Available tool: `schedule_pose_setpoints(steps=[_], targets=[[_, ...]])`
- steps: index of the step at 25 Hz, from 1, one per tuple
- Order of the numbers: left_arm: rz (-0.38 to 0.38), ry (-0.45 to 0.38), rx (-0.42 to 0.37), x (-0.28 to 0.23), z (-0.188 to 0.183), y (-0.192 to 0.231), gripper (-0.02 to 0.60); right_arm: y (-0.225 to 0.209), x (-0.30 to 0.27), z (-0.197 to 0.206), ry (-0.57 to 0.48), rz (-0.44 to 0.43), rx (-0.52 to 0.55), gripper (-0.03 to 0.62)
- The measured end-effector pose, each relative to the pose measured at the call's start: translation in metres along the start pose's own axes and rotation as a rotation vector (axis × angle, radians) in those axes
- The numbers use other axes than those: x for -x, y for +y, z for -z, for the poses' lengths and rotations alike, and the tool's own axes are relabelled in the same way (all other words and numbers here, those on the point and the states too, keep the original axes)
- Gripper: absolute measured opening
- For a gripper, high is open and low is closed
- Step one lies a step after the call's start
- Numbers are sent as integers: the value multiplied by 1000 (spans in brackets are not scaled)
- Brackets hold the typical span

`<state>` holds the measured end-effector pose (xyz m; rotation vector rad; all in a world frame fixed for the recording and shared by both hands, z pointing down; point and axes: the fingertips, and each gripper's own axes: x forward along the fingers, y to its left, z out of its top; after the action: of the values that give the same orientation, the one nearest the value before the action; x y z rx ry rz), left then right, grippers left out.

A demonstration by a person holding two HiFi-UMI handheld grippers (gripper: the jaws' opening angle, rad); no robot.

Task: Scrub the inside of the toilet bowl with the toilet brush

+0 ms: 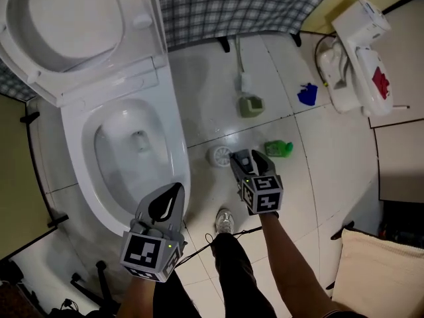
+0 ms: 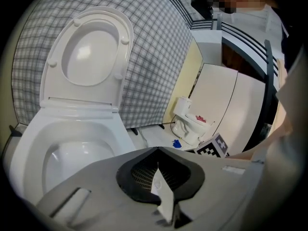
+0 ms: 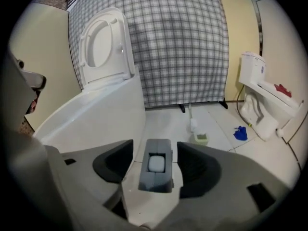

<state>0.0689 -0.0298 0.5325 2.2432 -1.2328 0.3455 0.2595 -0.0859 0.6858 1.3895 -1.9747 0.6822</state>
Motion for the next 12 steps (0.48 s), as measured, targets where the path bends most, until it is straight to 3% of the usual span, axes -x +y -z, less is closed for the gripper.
schedule_pose_setpoints(steps=[5,7,12], targets=[[5,12,1,2,8,2,-8,-10,-33,23,31,50,-33,297],[16,17,5,2,7,0,-8,-17,-36,24,8,83,-22,236],[10,28,27,10,9,9,-8,-11,-26,22,14,92,10,225]])
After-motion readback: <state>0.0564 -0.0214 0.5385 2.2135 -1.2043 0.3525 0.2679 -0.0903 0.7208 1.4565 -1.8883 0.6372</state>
